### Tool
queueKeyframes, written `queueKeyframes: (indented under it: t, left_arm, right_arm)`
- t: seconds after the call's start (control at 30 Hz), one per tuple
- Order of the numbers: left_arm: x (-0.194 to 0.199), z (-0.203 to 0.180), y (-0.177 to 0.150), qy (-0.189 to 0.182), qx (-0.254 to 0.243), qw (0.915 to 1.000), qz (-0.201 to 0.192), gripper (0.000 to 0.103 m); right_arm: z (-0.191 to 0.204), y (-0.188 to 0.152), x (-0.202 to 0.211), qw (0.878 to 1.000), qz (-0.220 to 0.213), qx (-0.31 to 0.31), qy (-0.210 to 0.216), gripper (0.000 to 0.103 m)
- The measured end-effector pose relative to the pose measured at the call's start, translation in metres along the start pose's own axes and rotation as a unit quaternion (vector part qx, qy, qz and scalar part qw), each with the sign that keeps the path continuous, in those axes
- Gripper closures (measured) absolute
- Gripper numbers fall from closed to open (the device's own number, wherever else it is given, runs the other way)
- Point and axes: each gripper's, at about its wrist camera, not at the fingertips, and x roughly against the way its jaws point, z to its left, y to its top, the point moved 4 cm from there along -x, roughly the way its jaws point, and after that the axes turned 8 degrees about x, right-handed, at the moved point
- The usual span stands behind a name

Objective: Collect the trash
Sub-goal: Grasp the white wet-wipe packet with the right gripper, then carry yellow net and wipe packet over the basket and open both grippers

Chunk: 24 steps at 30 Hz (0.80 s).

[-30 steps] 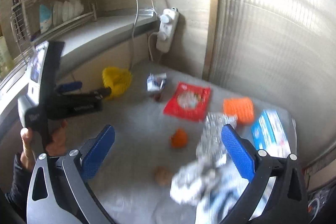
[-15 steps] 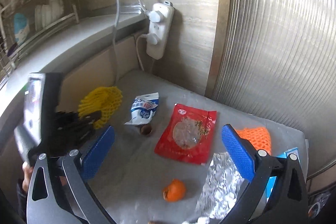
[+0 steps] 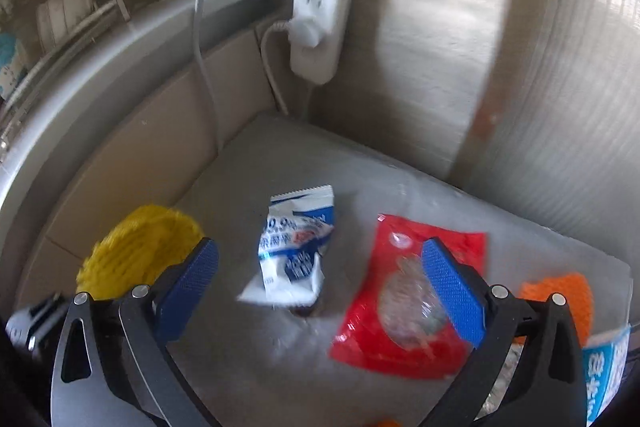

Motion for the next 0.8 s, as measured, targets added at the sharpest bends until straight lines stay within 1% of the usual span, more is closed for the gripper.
queueKeyframes:
  t: [0.1,0.2,0.23,0.27,0.3,0.33,0.37,0.4,0.5,0.6,0.7,0.8]
  left_arm:
    - [0.002,0.000,0.000,-0.010,0.003,0.9999,0.001,0.092]
    - [0.006,0.002,0.000,-0.015,0.006,0.9999,-0.002,0.092]
    - [0.007,0.002,-0.001,-0.015,0.007,0.9999,-0.003,0.092]
    - [0.008,0.004,-0.001,-0.014,0.009,0.9999,-0.003,0.092]
    - [0.008,0.005,-0.001,-0.013,0.011,0.9999,-0.003,0.092]
    - [0.008,0.006,-0.002,-0.013,0.012,0.9998,-0.002,0.092]
    - [0.008,0.008,-0.003,-0.013,0.012,0.9998,0.000,0.092]
    - [0.008,0.009,-0.003,-0.013,0.011,0.9999,0.000,0.092]
    - [0.008,0.010,-0.004,-0.014,0.008,0.9999,-0.002,0.092]
    - [0.013,0.009,-0.003,-0.018,0.007,0.9998,-0.007,0.092]
    - [0.026,0.008,-0.004,-0.022,0.006,0.9996,-0.018,0.092]
    - [0.046,0.006,-0.010,-0.034,0.000,0.9990,-0.028,0.092]
  right_arm:
    - [0.007,0.007,-0.018,1.000,0.023,0.007,-0.002,0.002]
    - [0.013,0.011,-0.041,0.998,0.058,0.015,-0.008,0.002]
    - [0.016,0.011,-0.045,0.998,0.065,0.020,-0.012,0.004]
    - [0.019,0.011,-0.050,0.997,0.070,0.027,-0.017,0.008]
    - [0.020,0.011,-0.055,0.996,0.073,0.034,-0.025,0.023]
    - [0.020,0.010,-0.057,0.996,0.077,0.036,-0.029,0.045]
    - [0.020,0.010,-0.060,0.996,0.081,0.036,-0.030,0.058]
    - [0.018,0.009,-0.061,0.996,0.083,0.034,-0.024,0.074]
    - [0.017,0.009,-0.061,0.996,0.080,0.031,-0.015,0.077]
    - [0.017,0.010,-0.051,0.998,0.063,0.027,-0.007,0.077]
    - [0.016,0.006,-0.022,0.999,0.033,0.019,0.001,0.077]
    - [0.017,-0.002,0.019,1.000,-0.004,0.012,0.011,0.077]
